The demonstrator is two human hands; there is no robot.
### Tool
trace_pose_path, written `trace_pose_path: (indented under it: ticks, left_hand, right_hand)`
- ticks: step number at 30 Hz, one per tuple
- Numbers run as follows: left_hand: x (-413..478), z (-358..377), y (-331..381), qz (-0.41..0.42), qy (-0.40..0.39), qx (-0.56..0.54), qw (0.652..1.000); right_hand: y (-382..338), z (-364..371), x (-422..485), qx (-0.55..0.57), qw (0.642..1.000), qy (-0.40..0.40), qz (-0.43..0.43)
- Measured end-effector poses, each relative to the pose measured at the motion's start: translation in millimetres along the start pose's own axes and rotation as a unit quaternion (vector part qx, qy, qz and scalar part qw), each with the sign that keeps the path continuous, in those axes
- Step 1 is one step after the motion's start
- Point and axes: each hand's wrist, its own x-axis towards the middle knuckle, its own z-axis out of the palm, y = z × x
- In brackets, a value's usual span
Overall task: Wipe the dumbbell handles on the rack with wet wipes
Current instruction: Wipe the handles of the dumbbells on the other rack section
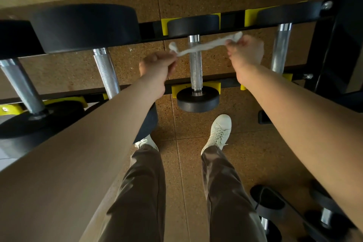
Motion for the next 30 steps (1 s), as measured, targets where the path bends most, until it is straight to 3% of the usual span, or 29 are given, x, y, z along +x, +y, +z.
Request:
trace_pose_path:
  ticks: [4, 6, 8, 12, 14, 17, 19, 22, 25, 30]
  left_hand:
    - [6, -8, -9, 0.011, 0.113, 0.071, 0.991]
    - [10, -15, -12, 0.013, 0.144, 0.032, 0.989]
    - [10, -17, -17, 0.04, 0.128, 0.043, 0.99]
    - [4, -15, -20, 0.139, 0.012, 0.17, 0.975]
    - [9, -18, -20, 0.147, 0.034, 0.187, 0.971]
    - [18, -28, -18, 0.119, 0.126, 0.199, 0.965]
    - [22, -32, -19, 0.099, 0.147, 0.21, 0.961]
    - [17, -26, -24, 0.113, 0.055, 0.274, 0.953]
    - [6, -18, -29, 0.152, -0.032, 0.362, 0.919]
    - [18, -39, -30, 0.099, 0.099, 0.413, 0.9]
  right_hand:
    - [4, 7, -18, -0.001, 0.996, -0.085, -0.017]
    - [7, 12, -24, 0.027, 0.994, -0.103, -0.026]
    - [11, 8, -25, 0.036, 0.995, -0.091, -0.02]
    - [27, -6, -21, 0.015, 1.0, -0.022, 0.013]
    - [30, -2, -23, -0.033, 0.999, -0.036, -0.003]
    - [23, 10, -36, -0.062, 0.989, -0.129, -0.042]
    - [20, 12, -39, -0.084, 0.981, -0.165, -0.06]
    - [25, 2, -31, -0.177, 0.976, -0.117, -0.05]
    - [31, -7, -26, -0.241, 0.966, -0.084, -0.032]
    - [29, 3, -46, -0.263, 0.932, -0.244, -0.054]
